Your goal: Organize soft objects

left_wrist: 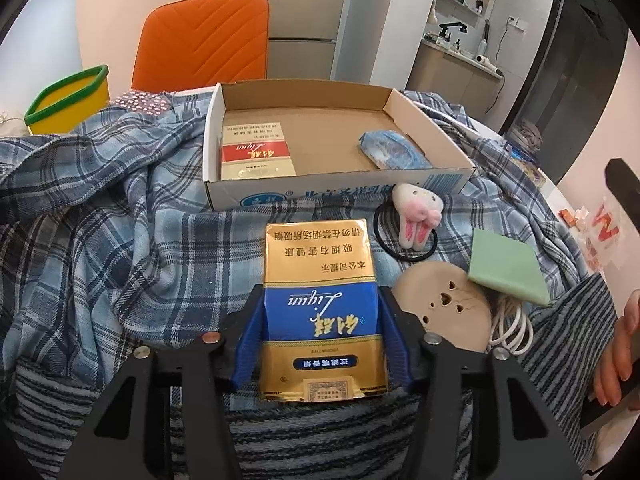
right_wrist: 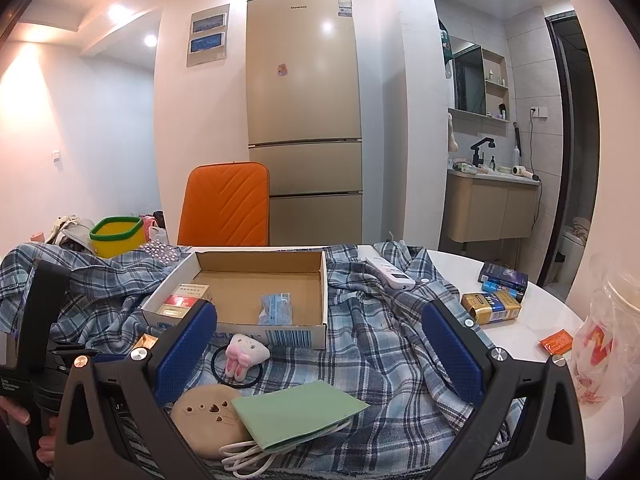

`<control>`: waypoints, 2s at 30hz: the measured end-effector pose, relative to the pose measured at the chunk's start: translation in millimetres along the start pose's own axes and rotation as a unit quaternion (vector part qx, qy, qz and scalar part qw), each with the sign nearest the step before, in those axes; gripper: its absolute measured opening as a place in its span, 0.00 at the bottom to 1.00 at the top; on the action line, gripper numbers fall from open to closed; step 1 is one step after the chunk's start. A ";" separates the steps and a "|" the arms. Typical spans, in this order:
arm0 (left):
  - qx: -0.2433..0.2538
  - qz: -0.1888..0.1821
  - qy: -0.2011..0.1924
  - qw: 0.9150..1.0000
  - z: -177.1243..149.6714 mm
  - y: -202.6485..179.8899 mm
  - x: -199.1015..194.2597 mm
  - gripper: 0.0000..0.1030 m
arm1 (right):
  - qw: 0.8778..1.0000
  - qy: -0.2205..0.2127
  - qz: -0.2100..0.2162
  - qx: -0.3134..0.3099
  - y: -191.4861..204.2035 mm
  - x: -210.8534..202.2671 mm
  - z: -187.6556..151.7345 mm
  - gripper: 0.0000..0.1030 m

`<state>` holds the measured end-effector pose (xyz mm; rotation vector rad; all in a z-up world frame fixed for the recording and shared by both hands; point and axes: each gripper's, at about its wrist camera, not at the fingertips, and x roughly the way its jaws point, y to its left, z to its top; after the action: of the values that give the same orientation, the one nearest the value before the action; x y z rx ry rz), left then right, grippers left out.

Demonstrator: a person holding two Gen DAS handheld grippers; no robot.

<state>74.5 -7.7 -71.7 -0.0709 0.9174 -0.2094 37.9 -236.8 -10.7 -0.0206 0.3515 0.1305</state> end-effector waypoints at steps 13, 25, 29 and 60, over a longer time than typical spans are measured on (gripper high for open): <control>0.020 0.001 -0.196 0.980 -12.2 -8.6 -75.3 0.50 | 0.994 0.113 -0.004 -0.002 12.8 8.5 -4.8 1.00; 0.014 0.001 -0.228 0.974 -13.0 -5.6 -88.3 0.51 | 0.960 0.279 0.011 -0.027 36.7 54.2 -24.7 0.96; 0.016 0.002 -0.228 0.974 -14.3 -7.0 -88.4 0.51 | 0.936 0.303 0.002 -0.181 67.7 60.6 -42.0 0.88; 0.020 0.005 -0.220 0.975 -11.8 -8.5 -82.7 0.52 | 0.893 0.329 -0.025 -0.306 83.3 74.6 -48.3 0.20</control>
<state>15.1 1.7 -13.0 -0.0719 0.4705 -0.1930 79.8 -147.1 -81.5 -0.7143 0.9785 0.1782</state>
